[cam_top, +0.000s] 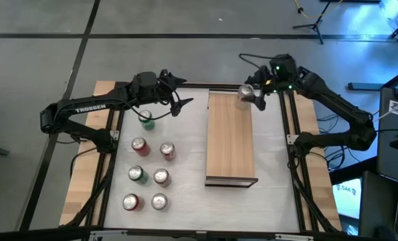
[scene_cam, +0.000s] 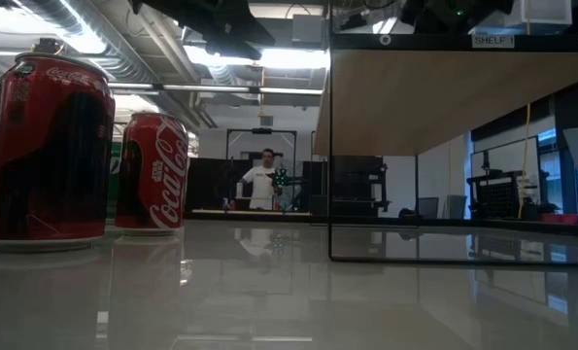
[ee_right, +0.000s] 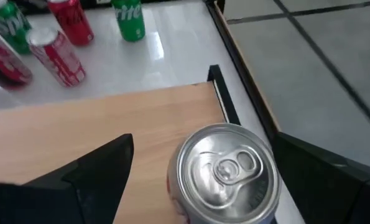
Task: Place canned beverage on shelf
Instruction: Put the top silver soda can on the shelf
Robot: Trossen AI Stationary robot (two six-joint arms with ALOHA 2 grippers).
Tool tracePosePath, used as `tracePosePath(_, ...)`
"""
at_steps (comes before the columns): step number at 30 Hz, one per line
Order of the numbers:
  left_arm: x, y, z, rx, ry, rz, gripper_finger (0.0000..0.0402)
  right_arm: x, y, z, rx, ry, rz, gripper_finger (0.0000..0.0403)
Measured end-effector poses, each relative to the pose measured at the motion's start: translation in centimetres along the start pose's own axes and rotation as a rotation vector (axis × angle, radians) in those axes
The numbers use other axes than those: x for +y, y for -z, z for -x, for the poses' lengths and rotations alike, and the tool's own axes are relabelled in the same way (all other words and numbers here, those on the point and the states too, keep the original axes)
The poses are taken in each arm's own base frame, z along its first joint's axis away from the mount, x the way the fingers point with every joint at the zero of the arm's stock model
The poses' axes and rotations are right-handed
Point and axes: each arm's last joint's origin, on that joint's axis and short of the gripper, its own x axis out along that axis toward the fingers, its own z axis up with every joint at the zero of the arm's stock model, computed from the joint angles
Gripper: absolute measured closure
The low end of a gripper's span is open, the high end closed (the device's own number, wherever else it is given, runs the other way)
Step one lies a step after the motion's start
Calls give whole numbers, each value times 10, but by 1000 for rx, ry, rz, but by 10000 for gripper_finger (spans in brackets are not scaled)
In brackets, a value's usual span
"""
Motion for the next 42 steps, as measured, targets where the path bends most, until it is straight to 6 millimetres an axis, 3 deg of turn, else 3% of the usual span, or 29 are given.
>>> tracePosePath(6,0,0,0,0,3,0,13,7,-1,-7,79,139,46,26)
tracePosePath(17,0,0,0,0,5,-1,13,5,0,-15,105,135,35,29)
tracePosePath(27,0,0,0,0,5,0,13,3,2,-21,127,121,48,120)
tracePosePath(32,0,0,0,0,5,-1,13,5,2,-21,115,53,117,120)
tracePosePath(38,0,0,0,0,5,-1,13,7,2,-21,111,8,229,88)
tracePosePath(42,0,0,0,0,5,-1,13,7,2,-21,111,-1,276,100)
